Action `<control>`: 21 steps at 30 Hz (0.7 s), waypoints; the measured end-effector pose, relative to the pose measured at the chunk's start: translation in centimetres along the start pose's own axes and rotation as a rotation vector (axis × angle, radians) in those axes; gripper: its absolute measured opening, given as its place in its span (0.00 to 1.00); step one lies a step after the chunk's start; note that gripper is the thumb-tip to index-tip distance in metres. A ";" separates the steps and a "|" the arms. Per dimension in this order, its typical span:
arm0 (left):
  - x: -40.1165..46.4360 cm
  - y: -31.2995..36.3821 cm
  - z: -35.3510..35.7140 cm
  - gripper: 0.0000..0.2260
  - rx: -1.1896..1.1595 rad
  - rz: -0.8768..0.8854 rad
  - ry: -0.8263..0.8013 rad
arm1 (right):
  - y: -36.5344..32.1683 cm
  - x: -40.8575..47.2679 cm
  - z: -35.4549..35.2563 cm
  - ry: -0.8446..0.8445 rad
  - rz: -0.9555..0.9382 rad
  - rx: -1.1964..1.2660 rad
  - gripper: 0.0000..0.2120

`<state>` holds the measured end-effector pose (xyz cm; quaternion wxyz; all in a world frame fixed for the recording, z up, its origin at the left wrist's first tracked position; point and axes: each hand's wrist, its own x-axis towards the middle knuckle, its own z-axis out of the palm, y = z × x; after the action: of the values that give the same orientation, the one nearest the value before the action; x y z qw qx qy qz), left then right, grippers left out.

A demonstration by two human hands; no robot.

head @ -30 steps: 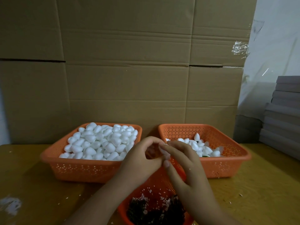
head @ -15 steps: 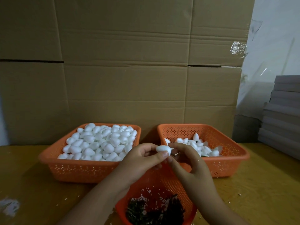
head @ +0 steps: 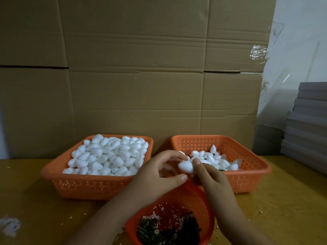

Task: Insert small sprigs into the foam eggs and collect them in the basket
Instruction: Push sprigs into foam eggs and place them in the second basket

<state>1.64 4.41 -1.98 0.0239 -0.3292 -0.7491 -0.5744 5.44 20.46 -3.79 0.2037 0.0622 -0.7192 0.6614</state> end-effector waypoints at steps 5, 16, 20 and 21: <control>0.1 -0.3 0.0 0.11 0.046 0.024 0.005 | 0.3 0.0 -0.1 -0.007 0.005 -0.066 0.22; 0.2 -0.3 0.1 0.17 -0.151 -0.114 0.095 | 0.2 -0.4 0.5 -0.077 -0.235 -0.141 0.15; 0.2 -0.2 0.3 0.17 -0.163 -0.156 0.072 | 0.3 -0.4 0.6 -0.067 -0.267 -0.144 0.09; 0.2 -0.2 0.3 0.17 -0.144 -0.148 0.070 | 0.3 -0.4 0.6 -0.062 -0.259 -0.145 0.09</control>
<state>1.43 4.78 -2.18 -0.0161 -0.2535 -0.7268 -0.6381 5.56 19.88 -4.19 0.2687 0.1600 -0.7570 0.5738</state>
